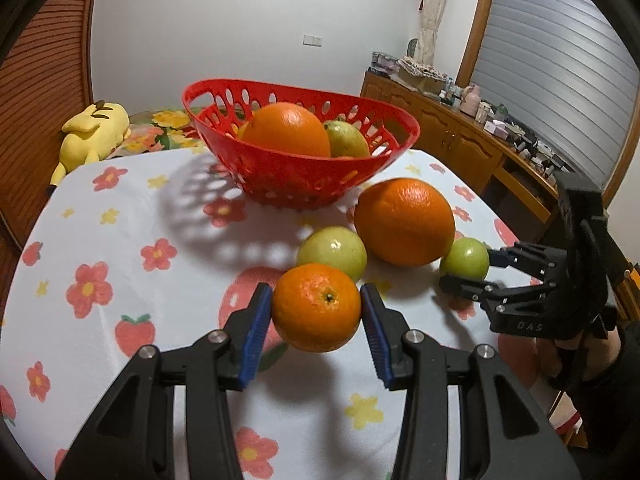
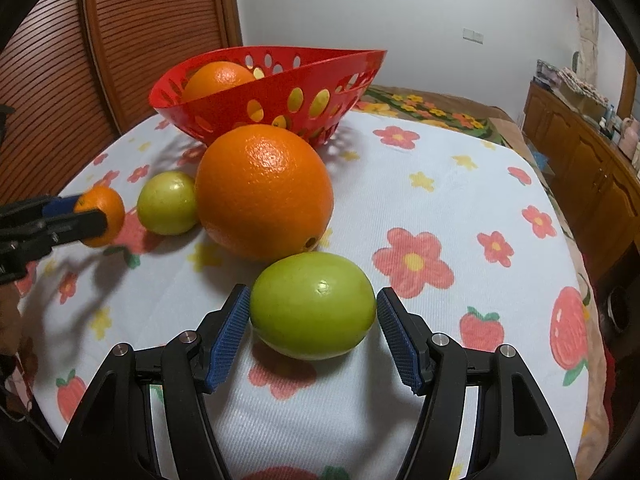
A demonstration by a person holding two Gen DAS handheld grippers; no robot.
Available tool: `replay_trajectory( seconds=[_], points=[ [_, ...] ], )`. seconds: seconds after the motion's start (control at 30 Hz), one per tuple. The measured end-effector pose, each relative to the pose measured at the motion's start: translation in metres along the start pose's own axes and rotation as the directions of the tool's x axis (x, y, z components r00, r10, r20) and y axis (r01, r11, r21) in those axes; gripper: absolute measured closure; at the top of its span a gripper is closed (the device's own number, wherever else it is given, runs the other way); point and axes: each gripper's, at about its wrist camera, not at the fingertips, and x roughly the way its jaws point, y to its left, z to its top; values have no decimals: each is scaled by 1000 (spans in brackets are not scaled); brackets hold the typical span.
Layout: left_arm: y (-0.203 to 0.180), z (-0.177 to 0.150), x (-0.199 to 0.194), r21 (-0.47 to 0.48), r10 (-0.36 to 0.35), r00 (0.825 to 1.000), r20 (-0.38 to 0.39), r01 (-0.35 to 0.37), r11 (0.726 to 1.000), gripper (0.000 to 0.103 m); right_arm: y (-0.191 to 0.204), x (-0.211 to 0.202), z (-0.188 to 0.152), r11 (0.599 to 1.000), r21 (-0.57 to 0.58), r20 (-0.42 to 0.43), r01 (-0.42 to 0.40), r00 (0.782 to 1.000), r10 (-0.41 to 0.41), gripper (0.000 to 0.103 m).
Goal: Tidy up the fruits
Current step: 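Grasp the green pomelo with the right tool while the left tool grasps the mandarin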
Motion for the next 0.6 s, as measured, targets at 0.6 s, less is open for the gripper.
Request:
replay_trajectory(
  seconds=[0.6],
  points=[
    [8,27,-25,-28,1,996,95,1,1000,59,0,-32,8,997,-22,46,-77,996,78,46]
  ],
)
